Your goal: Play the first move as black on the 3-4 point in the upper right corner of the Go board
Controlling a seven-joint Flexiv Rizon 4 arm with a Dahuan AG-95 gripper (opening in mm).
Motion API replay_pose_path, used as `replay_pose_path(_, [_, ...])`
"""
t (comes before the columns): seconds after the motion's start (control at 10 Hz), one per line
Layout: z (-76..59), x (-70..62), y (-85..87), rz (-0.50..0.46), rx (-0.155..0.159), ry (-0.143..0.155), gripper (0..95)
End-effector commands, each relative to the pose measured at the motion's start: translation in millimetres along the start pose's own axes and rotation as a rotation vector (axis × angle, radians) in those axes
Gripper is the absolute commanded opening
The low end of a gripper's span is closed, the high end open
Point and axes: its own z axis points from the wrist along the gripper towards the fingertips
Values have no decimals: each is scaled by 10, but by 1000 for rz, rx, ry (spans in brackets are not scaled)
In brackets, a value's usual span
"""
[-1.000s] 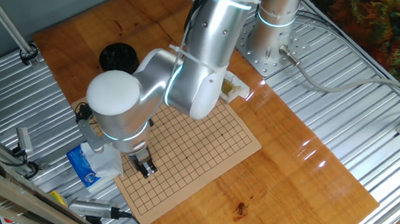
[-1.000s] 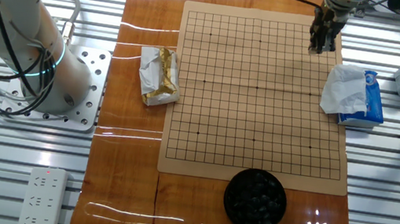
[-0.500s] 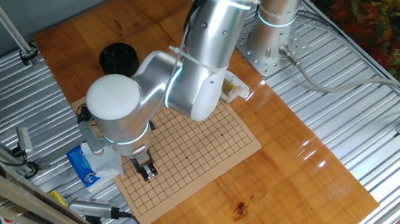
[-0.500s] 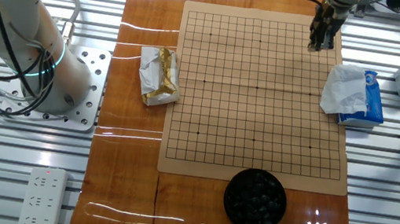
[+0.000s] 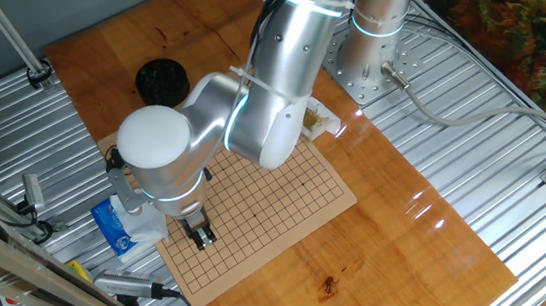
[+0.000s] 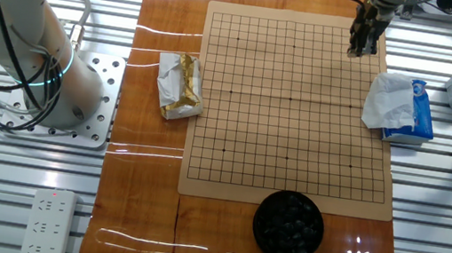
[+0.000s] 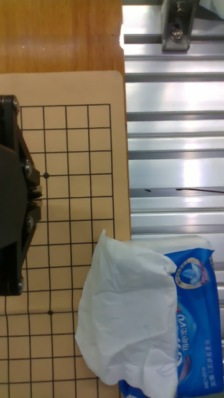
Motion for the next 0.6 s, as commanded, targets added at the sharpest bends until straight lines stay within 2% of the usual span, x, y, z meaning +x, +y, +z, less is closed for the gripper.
replay_pose_path(0.1, [12, 17, -4, 0, -1, 2, 0])
replay_pose_path(0.6, [45, 62, -15, -4, 0, -4, 0])
